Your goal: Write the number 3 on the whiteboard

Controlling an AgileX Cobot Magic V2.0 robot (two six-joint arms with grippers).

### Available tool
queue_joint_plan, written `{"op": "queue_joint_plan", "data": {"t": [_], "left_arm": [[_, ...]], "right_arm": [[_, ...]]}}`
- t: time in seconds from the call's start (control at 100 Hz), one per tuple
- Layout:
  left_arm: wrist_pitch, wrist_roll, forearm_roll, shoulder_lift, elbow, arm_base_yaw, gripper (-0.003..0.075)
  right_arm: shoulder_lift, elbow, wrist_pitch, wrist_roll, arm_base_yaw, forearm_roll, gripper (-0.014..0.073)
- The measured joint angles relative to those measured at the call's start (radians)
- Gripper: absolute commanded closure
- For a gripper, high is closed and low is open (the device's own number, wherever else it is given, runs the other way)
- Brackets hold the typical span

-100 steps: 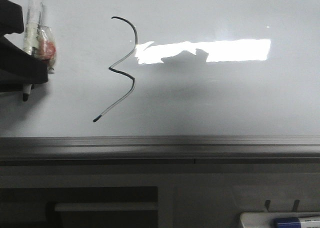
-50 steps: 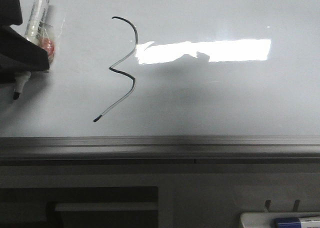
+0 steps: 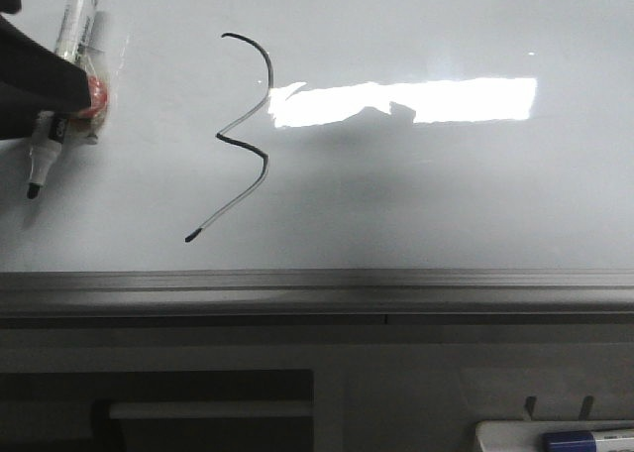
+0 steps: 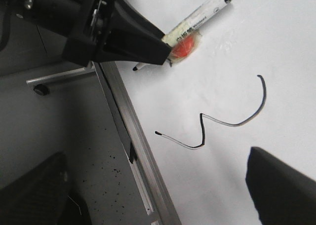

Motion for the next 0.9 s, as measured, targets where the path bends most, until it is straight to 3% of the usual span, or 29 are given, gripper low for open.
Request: {"op": "queue_joint_plan", "data": {"t": [0.09, 0.2, 0.35, 0.58, 0.77, 0.9], "left_arm": [[0.008, 0.000, 0.042, -0.043, 0.000, 0.000, 0.0439], [0.016, 0.000, 0.103, -0.101, 0.000, 0.000, 0.0499], [0.045, 0.000, 0.188, -0.188, 0.000, 0.000, 0.0742], [0.125, 0.002, 0.328, -0.348, 0.002, 0.000, 0.0741], [0.239, 0.002, 0.467, -0.487, 0.002, 0.000, 0.0741], [0.290, 0.003, 0.512, -0.584, 0.020, 0.000, 0.0741]], "right_arm": [[0.000, 0.000, -0.005, 0.029, 0.000, -0.002, 0.0246], [-0.007, 0.000, -0.005, 0.039, 0.000, -0.003, 0.0661], [-0.057, 0.003, -0.007, 0.043, 0.000, -0.008, 0.0640], [-0.249, 0.150, -0.145, 0.043, 0.000, -0.010, 0.0640], [-0.553, 0.452, -0.372, 0.043, 0.000, -0.010, 0.0640], [-0.757, 0.645, -0.441, 0.043, 0.000, -0.003, 0.0640]]}}
